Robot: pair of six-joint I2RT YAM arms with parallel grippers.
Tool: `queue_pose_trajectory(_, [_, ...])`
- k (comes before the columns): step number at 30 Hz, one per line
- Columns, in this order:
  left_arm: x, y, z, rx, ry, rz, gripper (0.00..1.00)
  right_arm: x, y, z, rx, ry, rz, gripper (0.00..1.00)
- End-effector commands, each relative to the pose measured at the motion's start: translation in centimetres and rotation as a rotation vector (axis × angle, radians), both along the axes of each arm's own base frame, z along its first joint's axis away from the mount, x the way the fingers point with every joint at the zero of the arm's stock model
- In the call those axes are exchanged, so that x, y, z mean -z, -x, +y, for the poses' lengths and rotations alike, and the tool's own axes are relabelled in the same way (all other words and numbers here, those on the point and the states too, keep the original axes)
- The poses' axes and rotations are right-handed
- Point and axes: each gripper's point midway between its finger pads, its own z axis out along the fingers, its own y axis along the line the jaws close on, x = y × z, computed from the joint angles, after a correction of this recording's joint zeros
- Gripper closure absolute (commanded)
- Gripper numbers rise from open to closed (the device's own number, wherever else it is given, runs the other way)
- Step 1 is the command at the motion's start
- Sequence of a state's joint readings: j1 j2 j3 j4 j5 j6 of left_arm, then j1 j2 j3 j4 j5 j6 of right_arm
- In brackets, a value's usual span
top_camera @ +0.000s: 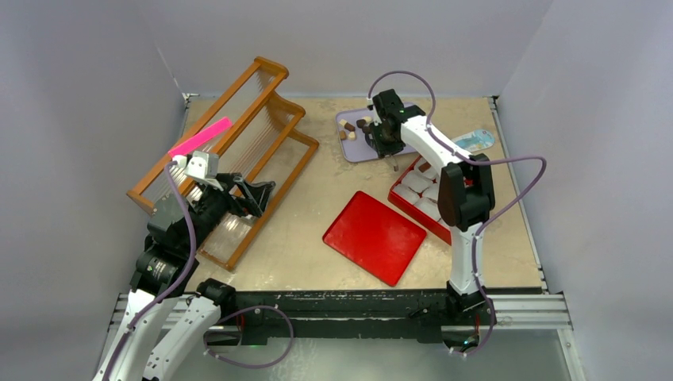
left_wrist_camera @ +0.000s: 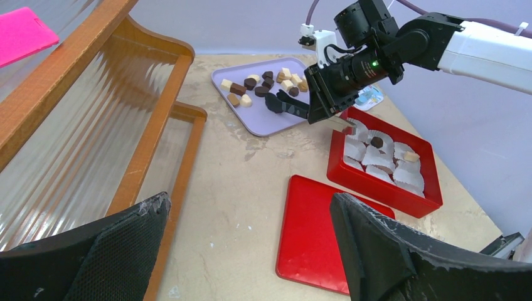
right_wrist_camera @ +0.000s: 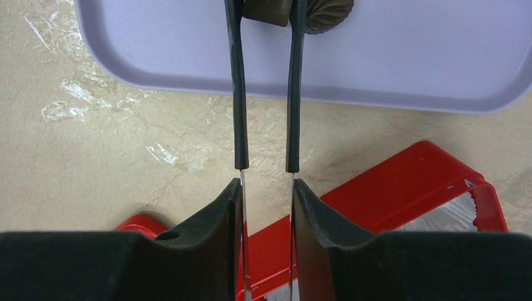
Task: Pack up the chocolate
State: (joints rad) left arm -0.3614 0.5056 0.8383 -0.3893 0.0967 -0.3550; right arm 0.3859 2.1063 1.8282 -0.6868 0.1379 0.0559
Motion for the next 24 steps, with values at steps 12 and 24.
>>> queue_pose_trajectory(12, [-0.6,0.0,0.1,-0.003,-0.005,-0.025,0.03,-7.0,2.9,-0.8,0.064,-0.08,-0.1,0.79])
queue_pose_trajectory(24, [-0.6,0.0,0.0,0.003,-0.005,-0.023,0.02,-9.0,9.2,-5.0,0.235,-0.015,-0.06,0.8])
